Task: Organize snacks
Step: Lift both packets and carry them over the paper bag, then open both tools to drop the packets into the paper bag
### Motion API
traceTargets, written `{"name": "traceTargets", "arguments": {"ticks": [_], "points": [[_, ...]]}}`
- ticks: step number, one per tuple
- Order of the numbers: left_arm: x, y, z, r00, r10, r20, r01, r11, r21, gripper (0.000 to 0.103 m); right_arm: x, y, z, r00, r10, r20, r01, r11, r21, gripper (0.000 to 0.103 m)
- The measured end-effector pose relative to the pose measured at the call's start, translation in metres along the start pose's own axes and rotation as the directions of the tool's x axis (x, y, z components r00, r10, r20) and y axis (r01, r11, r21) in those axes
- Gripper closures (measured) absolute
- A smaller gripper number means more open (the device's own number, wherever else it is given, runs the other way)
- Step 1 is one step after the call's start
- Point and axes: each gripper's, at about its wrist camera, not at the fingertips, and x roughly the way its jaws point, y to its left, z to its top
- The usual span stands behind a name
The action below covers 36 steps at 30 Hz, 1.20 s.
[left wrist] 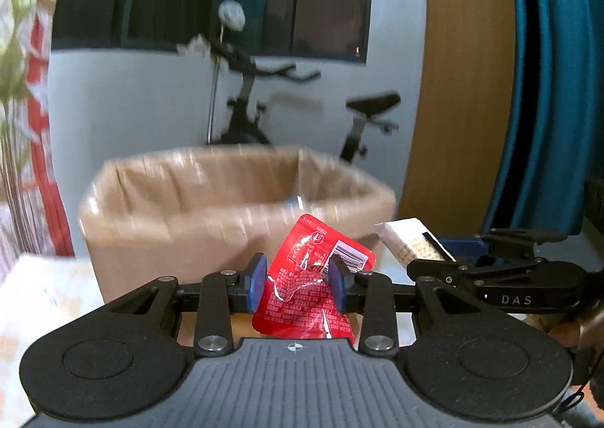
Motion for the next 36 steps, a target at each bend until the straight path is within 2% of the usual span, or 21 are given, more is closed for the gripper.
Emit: {"name": "traceTargets", "arguments": {"ticks": [6, 11, 17, 21, 22, 24, 34, 36], "points": [[-0.002, 0.020, 0.043, 0.996, 0.044, 0.078, -0.044, 0.999, -0.008, 0.065, 0.014, 0.005, 0.056, 0.993, 0.054, 0.104, -0.052, 0.998, -0.020, 0.050], [0.019, 0.043, 0.063, 0.994, 0.084, 0.074, -0.080, 0.995, -0.053, 0.065, 0.052, 0.010, 0.090, 0.989, 0.082, 0.122, -0.075, 0.995, -0.066, 0.050], [0.051, 0.069, 0.080, 0.990, 0.134, 0.033, -0.133, 0.990, -0.038, 0.065, 0.109, 0.009, 0.118, 0.995, 0.073, 0.062, -0.069, 0.996, -0.060, 0.050], [0.062, 0.084, 0.086, 0.989, 0.146, 0.002, -0.146, 0.988, -0.057, 0.065, 0.135, 0.015, 0.129, 0.999, 0.036, 0.014, -0.034, 0.995, -0.097, 0.050], [0.064, 0.085, 0.086, 0.989, 0.150, -0.006, -0.150, 0.987, -0.058, 0.069, 0.138, 0.015, 0.129, 0.999, 0.034, 0.006, -0.033, 0.994, -0.102, 0.050], [0.072, 0.090, 0.085, 0.988, 0.153, -0.029, -0.155, 0.986, -0.062, 0.071, 0.147, 0.017, 0.130, 1.000, 0.024, -0.016, -0.025, 0.994, -0.108, 0.050], [0.081, 0.093, 0.076, 0.983, 0.167, -0.081, -0.172, 0.983, -0.066, 0.070, 0.170, 0.011, 0.119, 0.990, -0.025, -0.139, 0.012, 0.996, -0.091, 0.049], [0.078, 0.094, 0.075, 0.982, 0.166, -0.085, -0.173, 0.982, -0.075, 0.067, 0.166, 0.008, 0.116, 0.990, -0.034, -0.134, 0.022, 0.996, -0.091, 0.046]]}}
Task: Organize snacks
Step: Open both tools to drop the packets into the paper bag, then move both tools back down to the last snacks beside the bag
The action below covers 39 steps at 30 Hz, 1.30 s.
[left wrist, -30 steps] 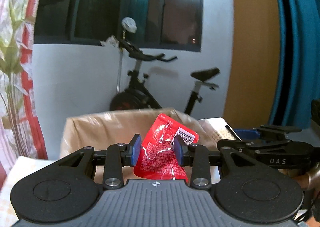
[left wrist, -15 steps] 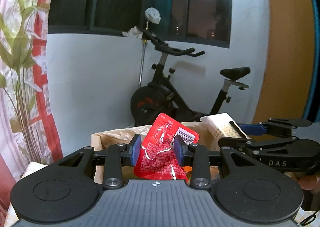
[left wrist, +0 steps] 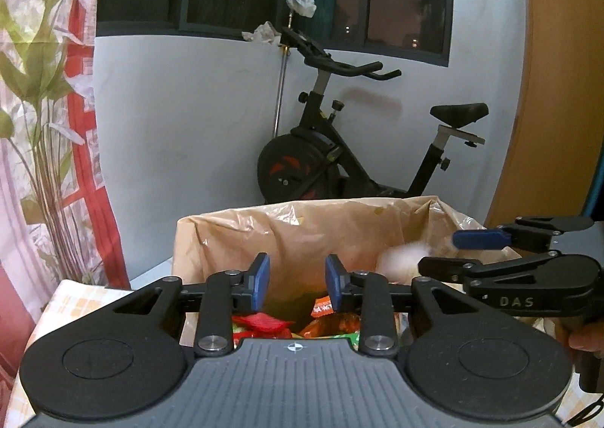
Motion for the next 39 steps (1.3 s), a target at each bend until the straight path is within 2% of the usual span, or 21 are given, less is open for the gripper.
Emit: {"name": "traceTargets", "arguments": {"ticks": [2, 4, 15, 19, 27, 34, 39], "points": [[-0.003, 0.000, -0.001, 1.000, 0.002, -0.001, -0.002, 1.000, -0.002, 0.060, -0.005, -0.002, -0.002, 1.000, -0.011, 0.011, 0.011, 1.000, 0.006, 0.039], [-0.009, -0.002, -0.003, 1.000, 0.007, 0.004, -0.007, 1.000, 0.007, 0.056, -0.009, -0.004, -0.002, 1.000, -0.006, 0.016, 0.005, 1.000, 0.019, 0.039], [-0.056, -0.015, -0.018, 0.999, 0.031, 0.036, -0.031, 1.000, 0.003, 0.055, -0.057, 0.002, -0.017, 0.994, 0.044, 0.101, -0.051, 0.996, 0.071, 0.039], [-0.079, -0.021, -0.032, 0.997, 0.050, 0.060, -0.051, 0.998, 0.026, 0.055, -0.079, 0.008, -0.029, 0.988, 0.024, 0.152, -0.039, 0.995, 0.093, 0.039], [-0.110, -0.027, -0.069, 0.997, 0.051, 0.061, -0.050, 0.999, -0.019, 0.055, -0.111, 0.018, -0.062, 0.977, 0.000, 0.213, -0.023, 0.994, 0.105, 0.039], [-0.119, -0.033, -0.094, 0.998, 0.047, 0.041, -0.046, 0.998, -0.033, 0.055, -0.125, 0.026, -0.088, 0.980, -0.006, 0.201, -0.014, 0.995, 0.097, 0.025], [-0.116, -0.034, -0.110, 0.999, 0.037, 0.013, -0.037, 0.998, -0.045, 0.055, -0.125, 0.031, -0.105, 0.986, -0.007, 0.166, -0.009, 0.995, 0.096, 0.024]]}}
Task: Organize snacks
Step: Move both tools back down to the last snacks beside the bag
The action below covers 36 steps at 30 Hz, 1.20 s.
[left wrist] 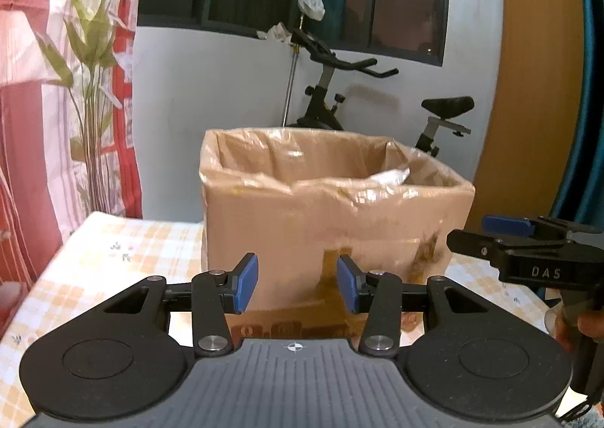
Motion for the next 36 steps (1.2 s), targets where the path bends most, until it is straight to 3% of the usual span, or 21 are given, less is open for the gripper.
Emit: {"name": "traceTargets", "arguments": {"ticks": [10, 21, 36], "points": [[0.017, -0.002, -0.032, 0.996, -0.002, -0.089, 0.001, 1.000, -0.017, 0.055, 0.000, -0.004, -0.038, 0.994, -0.015, -0.111, 0.020, 0.999, 0.040, 0.022], [0.032, -0.001, -0.060, 0.984, 0.011, -0.180, -0.016, 1.000, -0.025, 0.055, 0.009, -0.009, -0.066, 0.972, -0.014, -0.236, 0.034, 0.996, 0.078, 0.019], [0.041, -0.003, -0.076, 0.972, 0.010, -0.236, -0.024, 0.998, -0.057, 0.055, 0.018, -0.007, -0.094, 0.950, -0.024, -0.312, 0.037, 0.999, 0.037, 0.019]]}}
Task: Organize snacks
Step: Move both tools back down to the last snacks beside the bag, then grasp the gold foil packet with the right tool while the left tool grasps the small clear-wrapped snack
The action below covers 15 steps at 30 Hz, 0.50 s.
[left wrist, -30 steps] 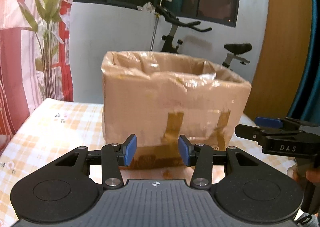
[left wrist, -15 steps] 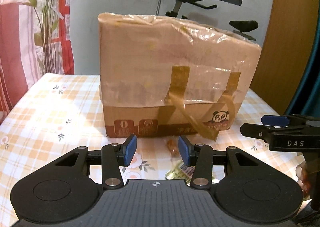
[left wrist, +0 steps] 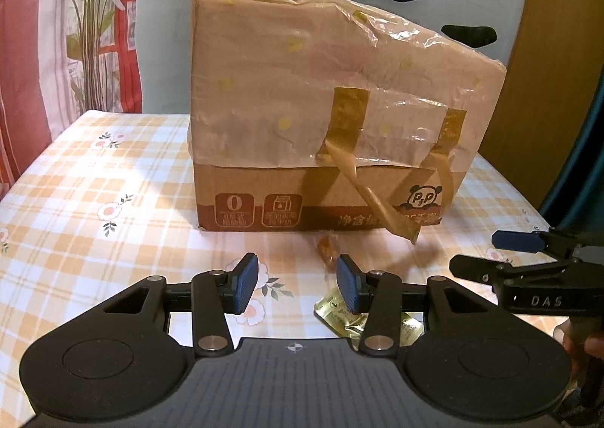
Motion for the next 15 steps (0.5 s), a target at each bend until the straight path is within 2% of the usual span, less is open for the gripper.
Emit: {"name": "traceTargets", "arguments": {"ticks": [15], "points": [[0.010, 0.005, -0.007, 0.999, 0.002, -0.036, -0.004, 0.999, -0.041, 0.055, 0.022, 0.012, -0.016, 0.991, 0.088, -0.097, -0.093, 0.995, -0.043, 0.025]]}}
